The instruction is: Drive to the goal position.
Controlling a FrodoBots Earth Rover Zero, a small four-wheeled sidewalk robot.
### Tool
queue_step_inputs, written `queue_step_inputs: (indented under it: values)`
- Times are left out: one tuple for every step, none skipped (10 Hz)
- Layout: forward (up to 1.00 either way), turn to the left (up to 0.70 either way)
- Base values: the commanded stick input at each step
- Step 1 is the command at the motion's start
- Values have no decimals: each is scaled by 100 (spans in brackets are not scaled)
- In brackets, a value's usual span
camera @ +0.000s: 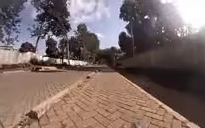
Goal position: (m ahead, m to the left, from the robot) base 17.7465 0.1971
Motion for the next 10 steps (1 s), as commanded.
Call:
queue_step_inputs:
  values:
    - [70, 0]
    - [70, 0]
    - [70, 0]
    - [70, 0]
    - [70, 0]
    - [70, 0]
    - [70, 0]
    - [70, 0]
    - [70, 0]
    - [70, -8]
